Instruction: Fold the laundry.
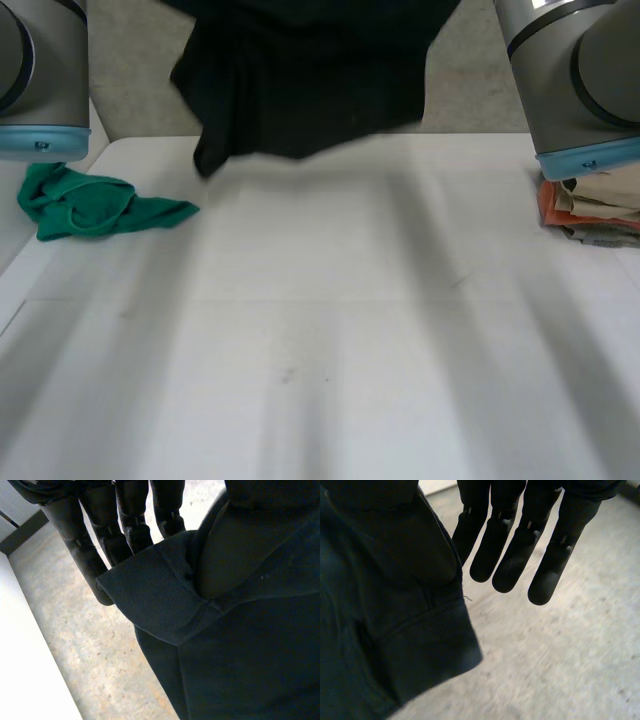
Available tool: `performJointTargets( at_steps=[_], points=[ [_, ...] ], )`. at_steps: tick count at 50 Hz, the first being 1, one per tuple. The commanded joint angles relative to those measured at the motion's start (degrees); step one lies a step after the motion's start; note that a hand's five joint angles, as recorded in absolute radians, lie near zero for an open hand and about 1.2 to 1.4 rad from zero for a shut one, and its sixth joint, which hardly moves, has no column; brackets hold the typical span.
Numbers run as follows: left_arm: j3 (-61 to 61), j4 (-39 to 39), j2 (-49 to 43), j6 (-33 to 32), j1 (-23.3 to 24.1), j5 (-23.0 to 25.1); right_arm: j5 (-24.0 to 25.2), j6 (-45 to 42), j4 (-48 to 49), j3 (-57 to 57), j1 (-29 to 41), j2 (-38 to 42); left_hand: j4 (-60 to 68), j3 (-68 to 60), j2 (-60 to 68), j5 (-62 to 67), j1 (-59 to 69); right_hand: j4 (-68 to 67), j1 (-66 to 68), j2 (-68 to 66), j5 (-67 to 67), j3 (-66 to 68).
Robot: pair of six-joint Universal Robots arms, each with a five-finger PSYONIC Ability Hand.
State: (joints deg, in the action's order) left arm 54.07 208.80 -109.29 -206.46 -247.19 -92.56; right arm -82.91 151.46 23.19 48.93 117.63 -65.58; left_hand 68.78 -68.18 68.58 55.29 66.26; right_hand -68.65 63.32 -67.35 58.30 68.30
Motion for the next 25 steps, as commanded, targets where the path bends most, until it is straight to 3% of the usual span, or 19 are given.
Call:
performJointTargets(
  at_steps=[1, 8, 13, 20, 24, 25],
  points=[
    [13.3, -2.2, 3.0, 2.5, 0.2, 1.4, 1.7, 0.0, -1.2, 9.0, -0.1, -2.4, 11.2, -11.8, 11.4, 14.7, 13.7, -11.4, 16.7, -12.7, 11.7, 11.7],
    [28.7, -1.1, 2.3, 3.6, 0.7, 2.2, 3.7, -1.1, -3.0, 22.0, -0.3, -1.4, 11.2, -11.8, 11.4, 14.7, 13.7, -11.4, 16.7, -12.7, 11.7, 11.7],
    [39.2, 1.7, -4.7, 4.7, 1.2, 4.3, 4.7, -2.7, -2.9, 33.3, -1.3, 3.9, 11.2, -11.8, 11.4, 14.7, 13.7, -11.4, 16.7, -12.7, 11.7, 11.7],
    [44.7, 2.7, -12.2, 4.0, 1.4, 4.8, 4.3, -6.4, -4.2, 39.0, -1.3, 9.2, 11.2, -11.8, 11.4, 14.7, 13.7, -11.4, 16.7, -12.7, 11.7, 11.7],
    [46.1, -0.1, -10.4, 2.7, 1.4, 4.8, 4.3, -7.1, -5.7, 40.0, -1.3, 9.0, -2.0, 1.4, -1.8, 1.5, 0.5, -11.4, 16.7, -12.7, 11.7, 11.7],
    [46.6, -2.0, -8.9, 2.4, 1.4, 4.8, 4.3, -6.4, -6.1, 40.3, -1.3, 8.4, -10.2, 9.6, -10.0, -6.7, -7.7, -11.4, 16.7, -12.7, 11.7, 11.7]
  ],
)
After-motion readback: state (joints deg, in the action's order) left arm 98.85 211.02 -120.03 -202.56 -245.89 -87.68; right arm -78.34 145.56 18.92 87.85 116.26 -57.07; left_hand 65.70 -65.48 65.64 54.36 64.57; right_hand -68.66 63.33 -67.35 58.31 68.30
